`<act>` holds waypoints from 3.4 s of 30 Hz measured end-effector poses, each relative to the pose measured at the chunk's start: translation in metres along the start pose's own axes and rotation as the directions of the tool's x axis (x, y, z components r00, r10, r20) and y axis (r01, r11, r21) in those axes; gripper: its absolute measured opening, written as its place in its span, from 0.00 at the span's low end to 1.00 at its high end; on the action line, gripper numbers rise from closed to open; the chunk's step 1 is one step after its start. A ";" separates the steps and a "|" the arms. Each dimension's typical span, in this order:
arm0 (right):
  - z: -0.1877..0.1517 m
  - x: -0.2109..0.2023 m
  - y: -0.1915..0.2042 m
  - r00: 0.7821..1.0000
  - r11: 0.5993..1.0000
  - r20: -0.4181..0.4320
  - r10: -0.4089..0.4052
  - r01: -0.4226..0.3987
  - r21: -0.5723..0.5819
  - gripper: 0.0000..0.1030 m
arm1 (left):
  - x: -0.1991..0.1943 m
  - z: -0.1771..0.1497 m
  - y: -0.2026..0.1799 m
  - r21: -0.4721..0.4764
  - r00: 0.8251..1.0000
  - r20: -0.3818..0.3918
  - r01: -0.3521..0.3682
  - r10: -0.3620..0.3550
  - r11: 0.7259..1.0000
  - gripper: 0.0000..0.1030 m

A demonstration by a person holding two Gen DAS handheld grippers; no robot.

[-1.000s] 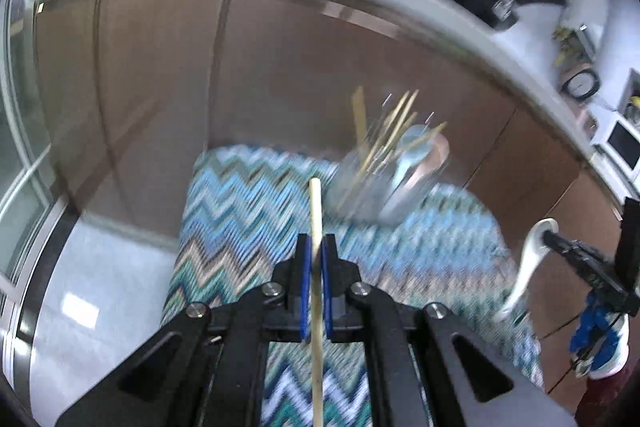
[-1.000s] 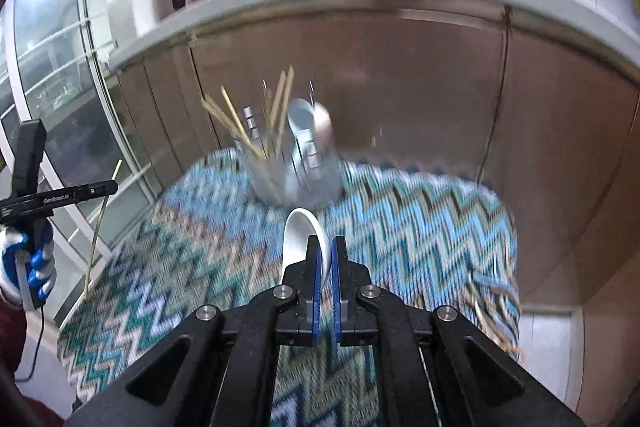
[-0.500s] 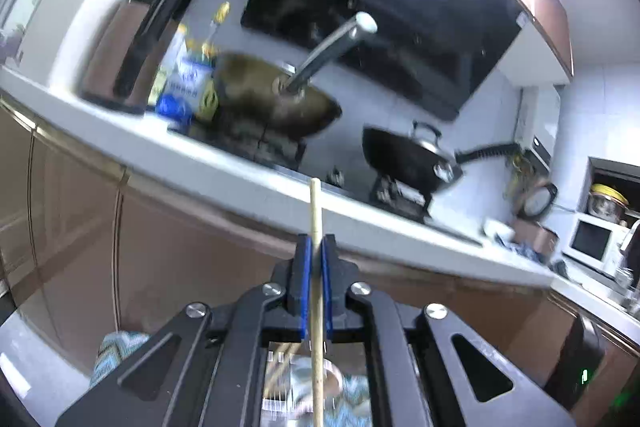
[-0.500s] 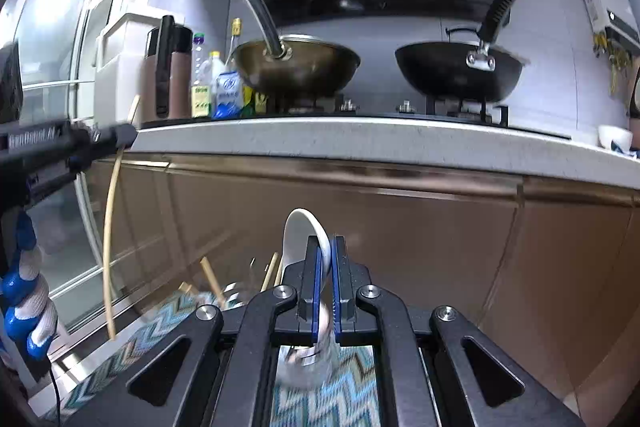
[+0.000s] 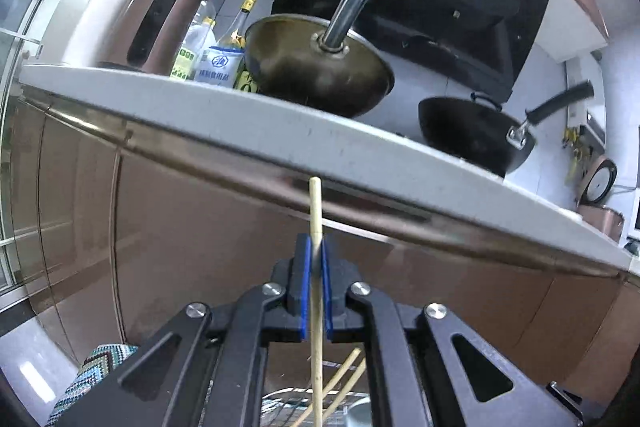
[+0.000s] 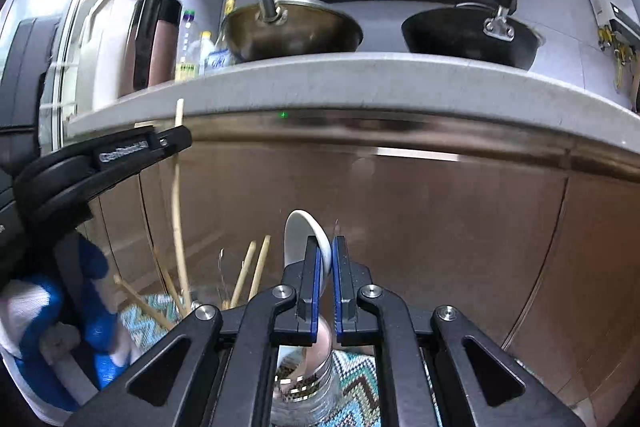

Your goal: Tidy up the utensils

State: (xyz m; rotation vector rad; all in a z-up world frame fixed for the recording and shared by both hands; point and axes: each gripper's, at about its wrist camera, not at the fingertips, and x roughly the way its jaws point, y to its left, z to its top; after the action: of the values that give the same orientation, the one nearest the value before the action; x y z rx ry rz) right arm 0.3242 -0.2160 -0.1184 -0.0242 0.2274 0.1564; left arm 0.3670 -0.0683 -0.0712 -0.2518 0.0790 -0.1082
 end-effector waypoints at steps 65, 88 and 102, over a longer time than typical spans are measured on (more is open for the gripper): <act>-0.024 -0.315 -0.009 0.973 0.941 -0.006 -0.229 0.223 0.254 1.00 | -0.318 0.025 0.036 0.232 0.948 -0.191 -0.207 0.254 0.950 0.71; -0.026 -0.318 -0.008 0.965 0.939 -0.012 -0.261 0.257 0.228 1.00 | -0.334 0.026 0.009 0.352 0.964 -0.046 -0.230 0.262 0.907 0.76; -0.024 -0.322 -0.008 0.954 0.935 0.005 -0.300 0.293 0.197 1.00 | -0.341 0.029 0.009 0.345 0.962 -0.018 -0.251 0.274 0.904 0.82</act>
State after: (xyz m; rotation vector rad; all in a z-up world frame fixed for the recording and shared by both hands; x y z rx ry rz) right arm 0.0104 -0.2733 -0.0691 0.1383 0.2004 -0.1679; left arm 0.0325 -0.0132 -0.0238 0.1112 0.1580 0.1392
